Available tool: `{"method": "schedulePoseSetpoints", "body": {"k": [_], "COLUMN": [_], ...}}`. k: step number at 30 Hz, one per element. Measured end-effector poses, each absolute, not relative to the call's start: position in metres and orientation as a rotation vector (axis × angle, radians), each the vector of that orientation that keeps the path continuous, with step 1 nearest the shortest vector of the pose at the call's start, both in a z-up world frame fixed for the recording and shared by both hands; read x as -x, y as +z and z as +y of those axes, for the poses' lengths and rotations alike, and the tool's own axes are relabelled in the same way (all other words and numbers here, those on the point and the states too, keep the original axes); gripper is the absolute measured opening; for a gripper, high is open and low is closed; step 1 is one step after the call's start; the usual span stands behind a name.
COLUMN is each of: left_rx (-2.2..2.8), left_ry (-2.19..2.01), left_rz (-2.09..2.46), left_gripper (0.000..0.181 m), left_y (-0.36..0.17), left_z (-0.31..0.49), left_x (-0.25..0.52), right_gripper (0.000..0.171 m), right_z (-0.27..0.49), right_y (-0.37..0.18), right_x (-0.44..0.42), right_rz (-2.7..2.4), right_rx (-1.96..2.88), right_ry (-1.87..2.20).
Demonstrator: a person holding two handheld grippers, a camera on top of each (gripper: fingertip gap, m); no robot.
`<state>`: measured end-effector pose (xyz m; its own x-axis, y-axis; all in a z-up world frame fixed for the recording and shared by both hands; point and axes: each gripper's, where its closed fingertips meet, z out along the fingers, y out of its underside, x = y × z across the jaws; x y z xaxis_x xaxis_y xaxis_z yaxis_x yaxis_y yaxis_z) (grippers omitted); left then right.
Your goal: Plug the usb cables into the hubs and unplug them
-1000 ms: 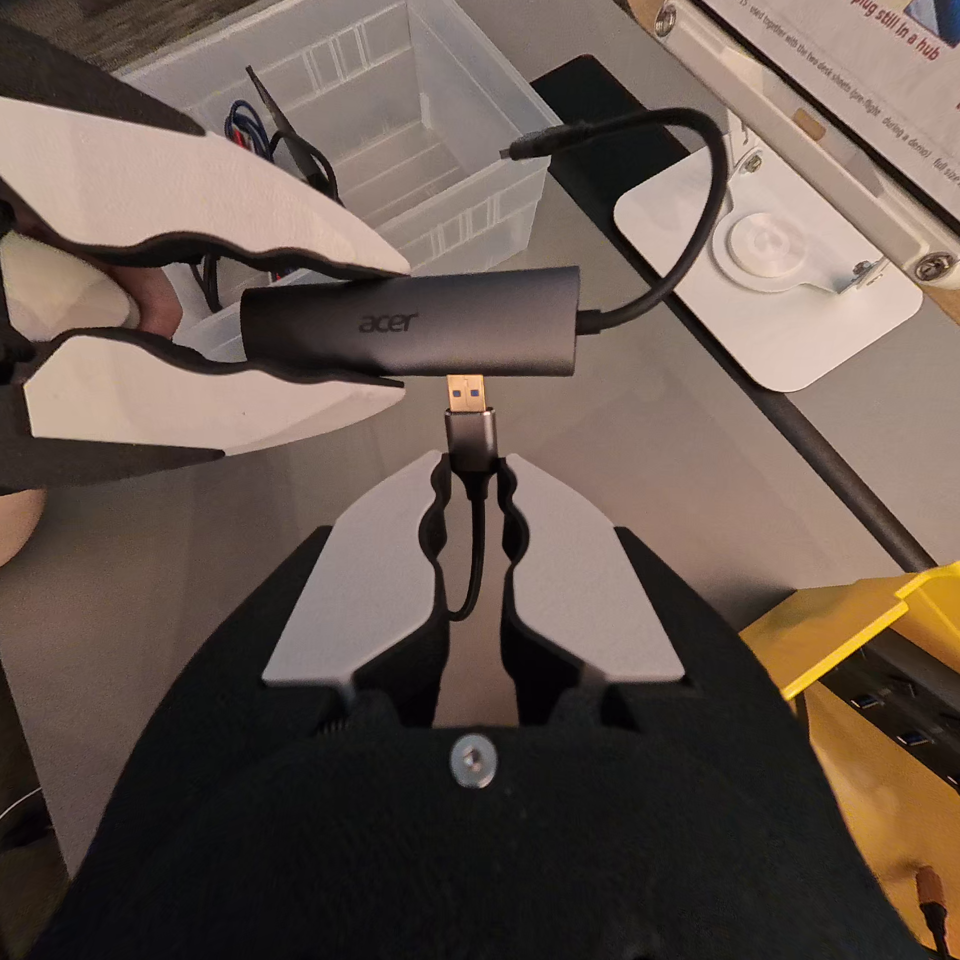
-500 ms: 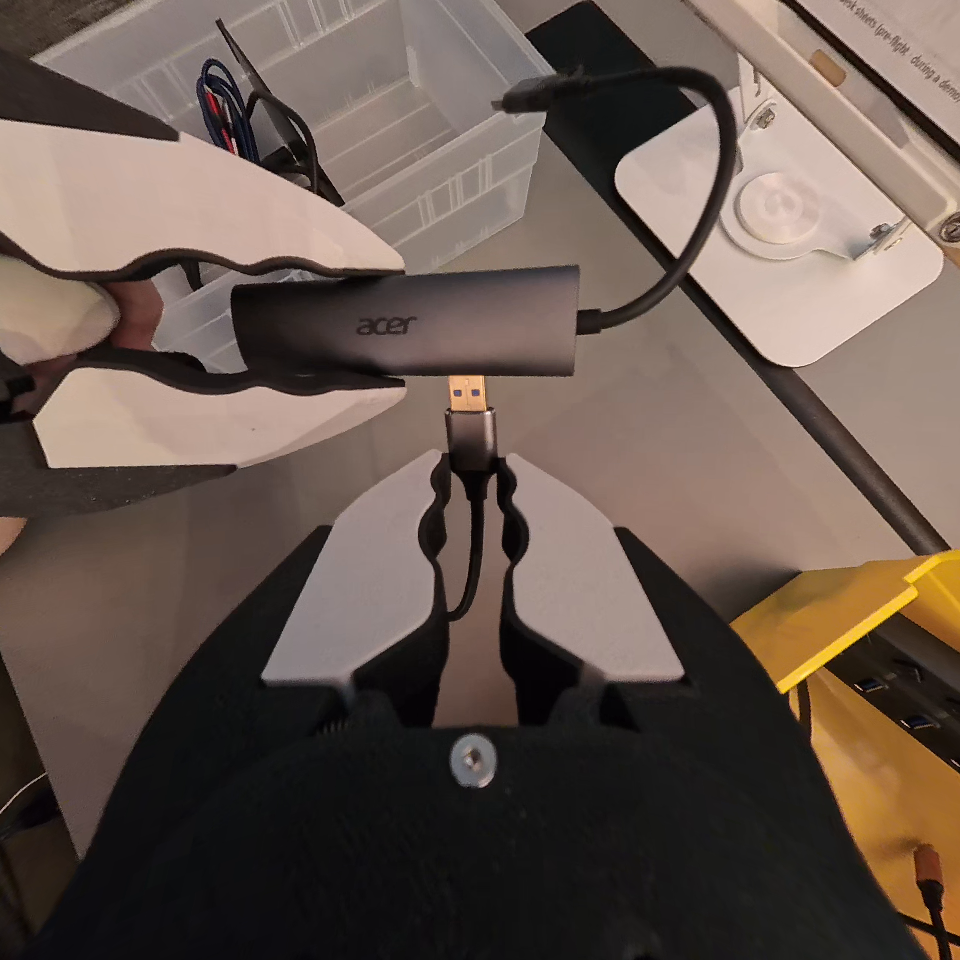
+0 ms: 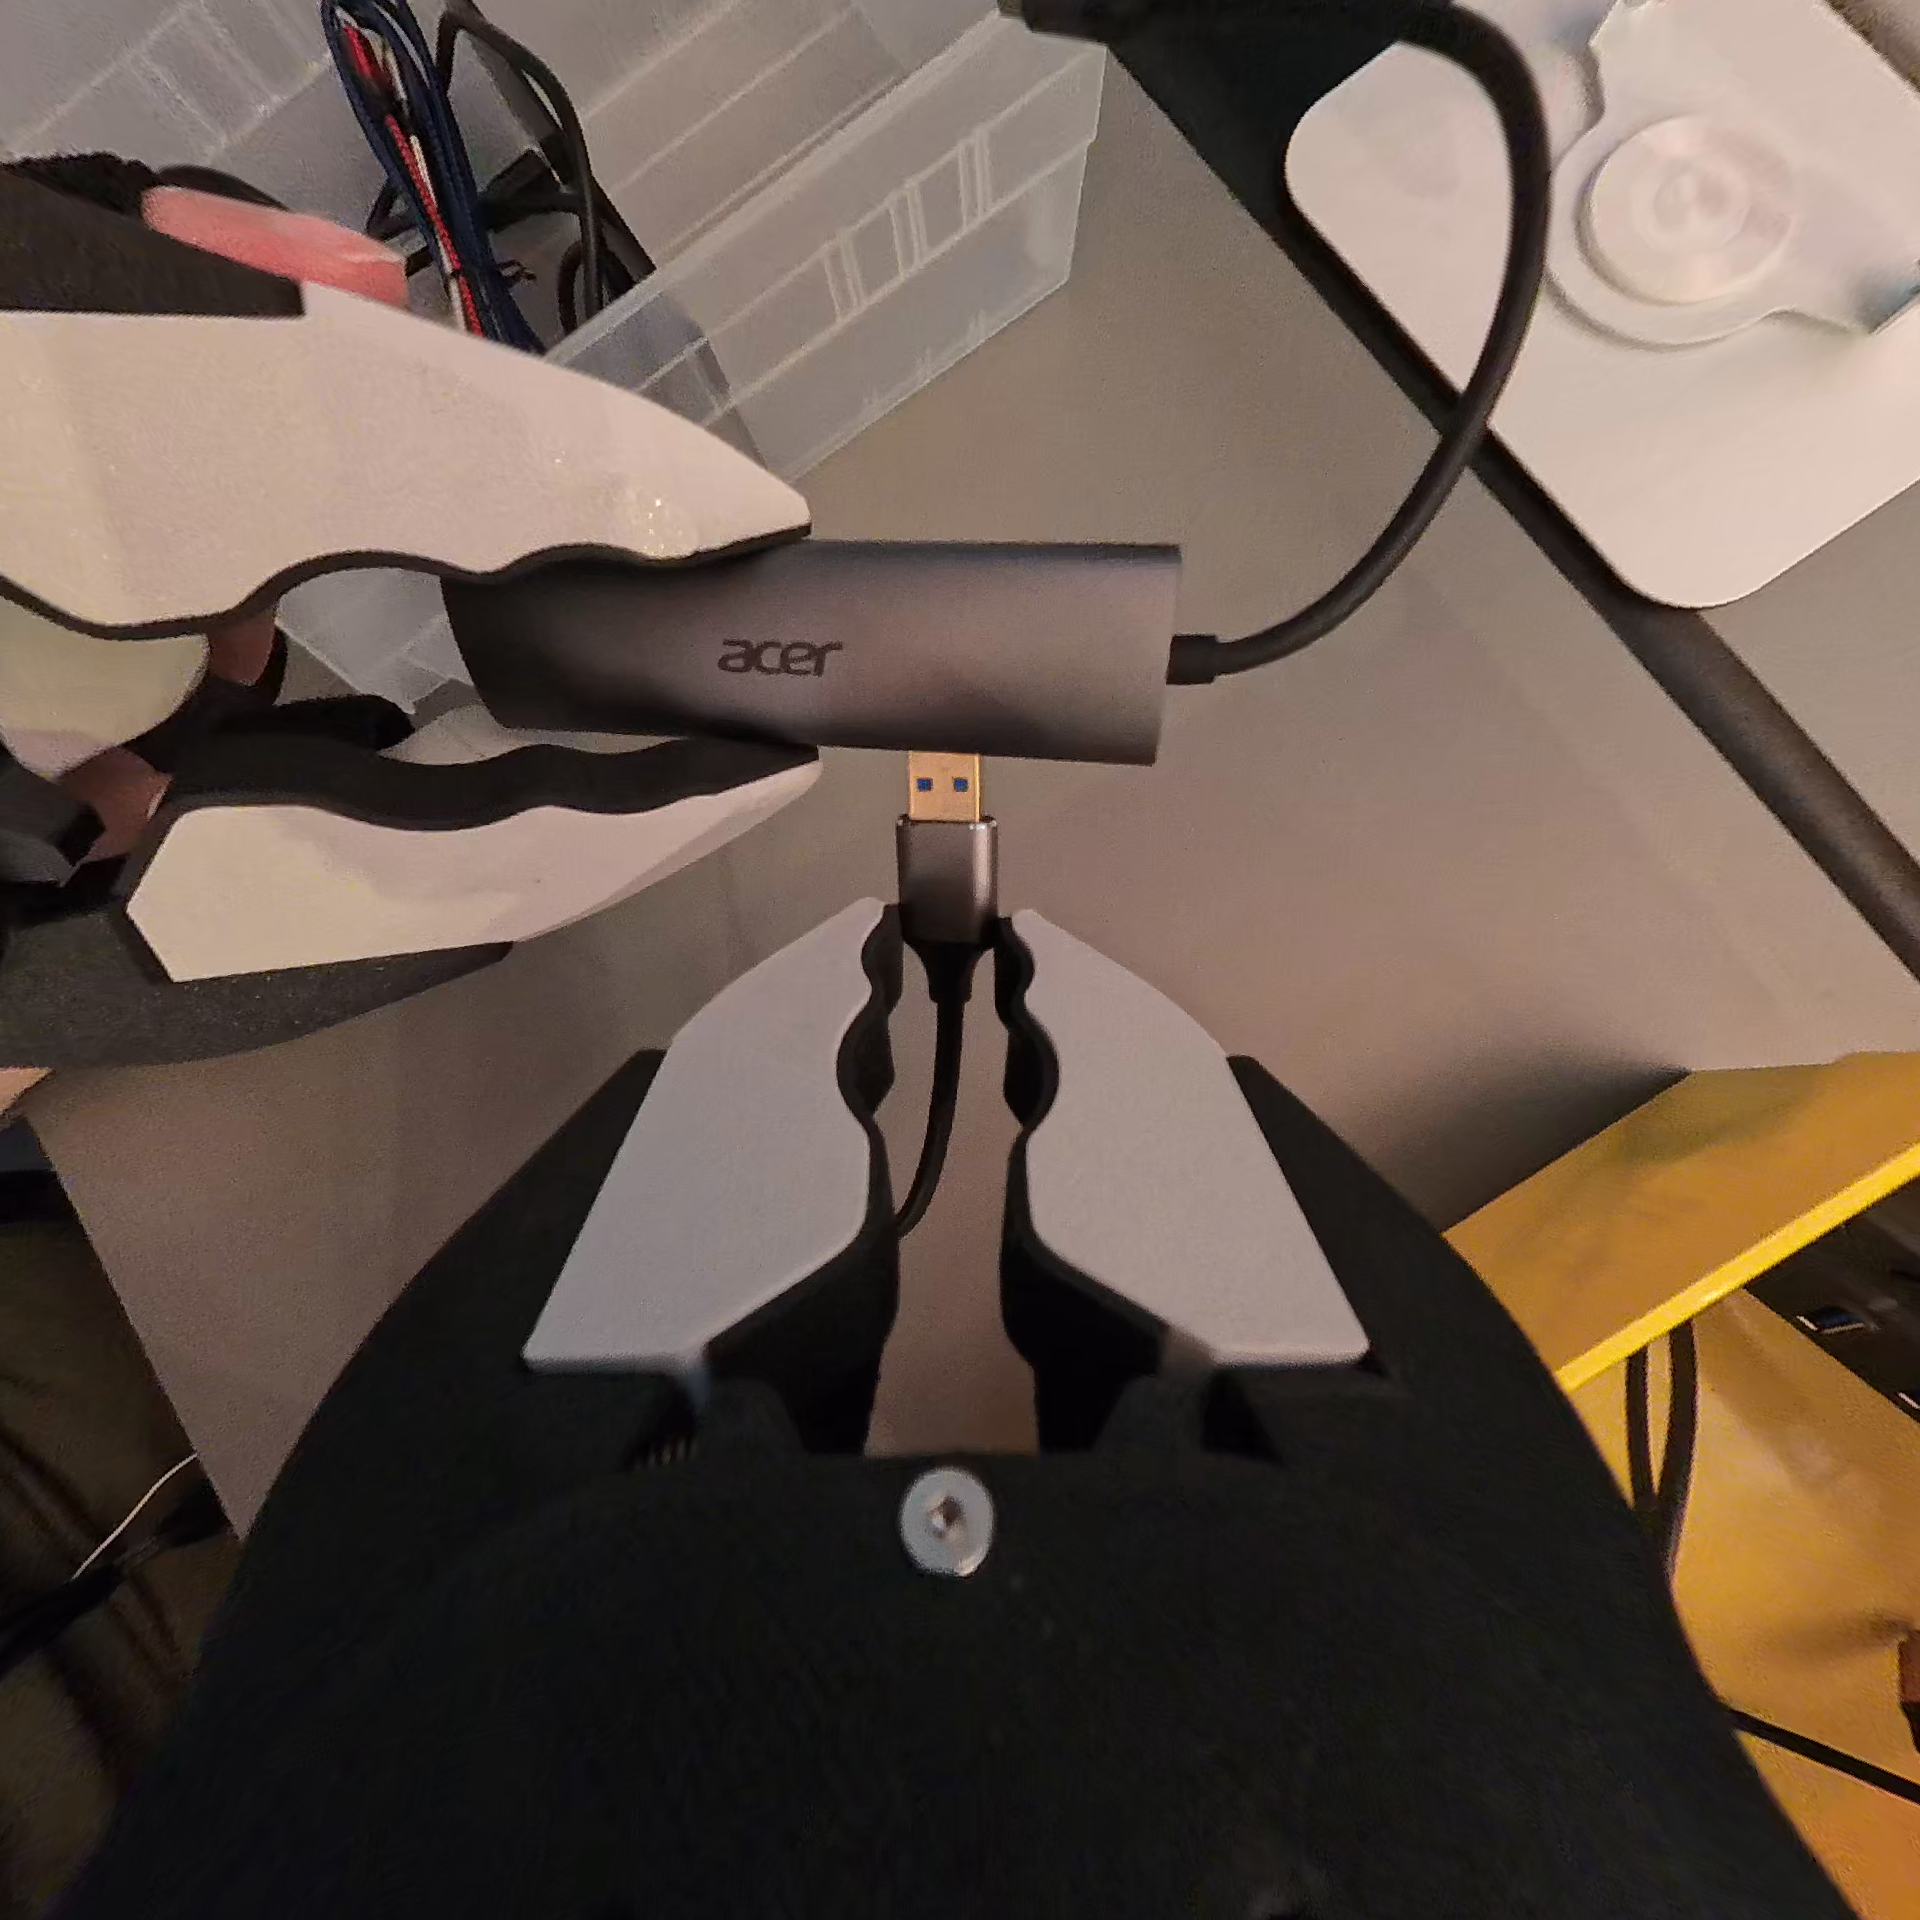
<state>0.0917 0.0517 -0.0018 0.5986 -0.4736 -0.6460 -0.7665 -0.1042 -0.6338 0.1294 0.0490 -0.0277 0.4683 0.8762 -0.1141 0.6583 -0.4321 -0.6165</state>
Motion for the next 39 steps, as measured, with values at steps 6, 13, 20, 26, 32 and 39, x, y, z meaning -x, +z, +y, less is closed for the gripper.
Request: {"method": "schedulePoseSetpoints", "body": {"k": [6,13,20,26,32,39], "left_rx": [1.796,1.869,1.825,1.879,1.904,1.877], "left_ry": [0.214,0.113,0.264,0.127,-0.010,0.054], "left_rz": [0.977,0.963,1.025,0.911,0.817,0.804], "left_gripper": [0.032,0.032,0.032,0.032,0.032,0.031], "left_y": [-0.004,-0.011,-0.013,-0.011,-0.006,0.000], "left_z": [0.051,0.050,0.051,0.053,0.054,0.055], "left_x": [-0.092,-0.089,-0.091,-0.088,-0.082,-0.076], "right_gripper": [0.017,0.017,0.017,0.017,0.017,0.017], "right_z": [0.049,0.046,0.047,0.051,0.052,0.055], "right_y": [-0.028,-0.030,-0.034,-0.030,-0.018,-0.012], "right_x": [-0.129,-0.128,-0.131,-0.126,-0.119,-0.113], "right_rz": [-1.273,-1.302,-1.306,-1.289,-1.266,-1.271], "right_rx": [2.228,2.232,2.254,2.218,2.140,2.069], "right_ry": [0.611,0.595,0.555,0.513,0.545,0.521]}}
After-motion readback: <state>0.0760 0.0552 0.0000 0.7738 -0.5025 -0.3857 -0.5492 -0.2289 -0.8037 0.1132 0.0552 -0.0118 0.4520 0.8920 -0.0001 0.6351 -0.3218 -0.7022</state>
